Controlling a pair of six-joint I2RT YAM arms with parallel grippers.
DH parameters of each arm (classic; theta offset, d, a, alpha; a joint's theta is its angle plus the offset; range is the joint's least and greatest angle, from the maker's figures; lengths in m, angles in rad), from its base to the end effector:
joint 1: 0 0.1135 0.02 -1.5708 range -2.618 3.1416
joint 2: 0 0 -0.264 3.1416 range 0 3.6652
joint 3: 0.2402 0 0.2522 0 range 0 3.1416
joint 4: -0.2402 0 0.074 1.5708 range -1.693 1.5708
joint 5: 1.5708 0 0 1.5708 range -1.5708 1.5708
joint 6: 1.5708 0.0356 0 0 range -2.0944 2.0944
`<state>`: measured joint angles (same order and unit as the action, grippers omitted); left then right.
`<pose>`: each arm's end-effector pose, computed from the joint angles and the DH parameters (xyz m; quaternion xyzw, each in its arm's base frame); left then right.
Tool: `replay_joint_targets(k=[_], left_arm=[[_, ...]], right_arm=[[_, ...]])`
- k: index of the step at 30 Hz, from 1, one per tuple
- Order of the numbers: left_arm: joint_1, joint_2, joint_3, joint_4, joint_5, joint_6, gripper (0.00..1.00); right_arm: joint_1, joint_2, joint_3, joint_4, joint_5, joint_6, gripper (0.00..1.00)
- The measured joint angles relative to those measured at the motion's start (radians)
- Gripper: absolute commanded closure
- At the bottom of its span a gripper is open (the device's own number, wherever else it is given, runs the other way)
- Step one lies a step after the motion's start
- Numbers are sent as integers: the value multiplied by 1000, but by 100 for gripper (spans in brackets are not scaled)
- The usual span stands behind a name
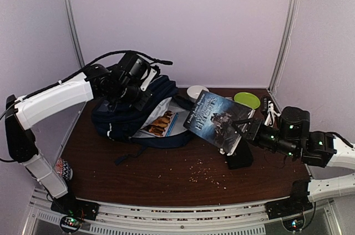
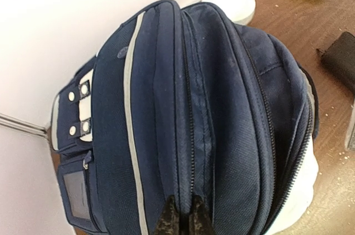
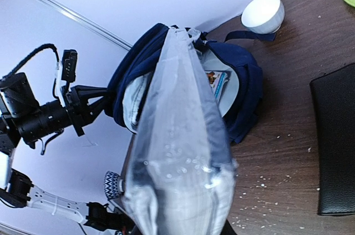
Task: Pack the student bag
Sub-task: Place the book in the student bag.
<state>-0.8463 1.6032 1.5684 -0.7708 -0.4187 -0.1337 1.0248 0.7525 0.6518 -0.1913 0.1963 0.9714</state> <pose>0.2423 -0.2519 0.3520 0.2438 0.8775 -0.0018 0.4129 0.1001 0.1514 0.2976 0.0371 0.7999 0.4565 0.3879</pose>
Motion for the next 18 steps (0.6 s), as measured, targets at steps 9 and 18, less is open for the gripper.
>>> replay_joint_targets(k=[9,18], left_arm=[[0,-97,-89,32,77,-72,100],[-6,-203,-185,62,176,-138,100]], right_arm=[[-14,198,-36,164,-64,160,100],[-34,526,60,326,-156,248,100]])
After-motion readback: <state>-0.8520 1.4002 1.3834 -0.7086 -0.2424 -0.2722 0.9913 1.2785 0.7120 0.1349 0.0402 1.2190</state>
